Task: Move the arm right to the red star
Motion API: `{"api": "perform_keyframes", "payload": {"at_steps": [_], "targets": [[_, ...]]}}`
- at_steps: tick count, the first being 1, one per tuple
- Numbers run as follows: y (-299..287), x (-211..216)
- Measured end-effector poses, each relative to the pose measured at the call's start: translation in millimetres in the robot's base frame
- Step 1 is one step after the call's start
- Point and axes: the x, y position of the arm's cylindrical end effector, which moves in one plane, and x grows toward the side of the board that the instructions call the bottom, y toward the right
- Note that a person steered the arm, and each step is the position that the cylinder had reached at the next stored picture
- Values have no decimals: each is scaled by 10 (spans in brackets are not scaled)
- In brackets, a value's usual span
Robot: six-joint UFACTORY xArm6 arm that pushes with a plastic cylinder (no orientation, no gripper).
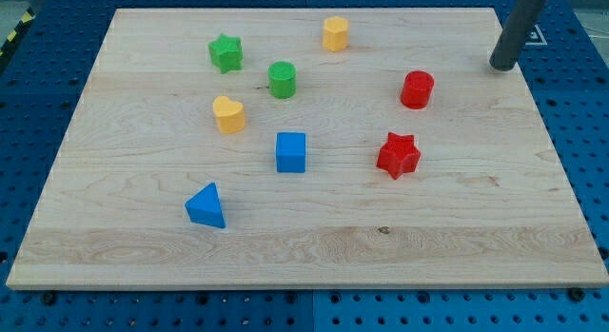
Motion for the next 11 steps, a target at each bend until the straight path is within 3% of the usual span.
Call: {"api": "perform_keyframes", "payload": {"at_steps": [2, 11], "targets": [[0, 73], [-473, 1270]]}}
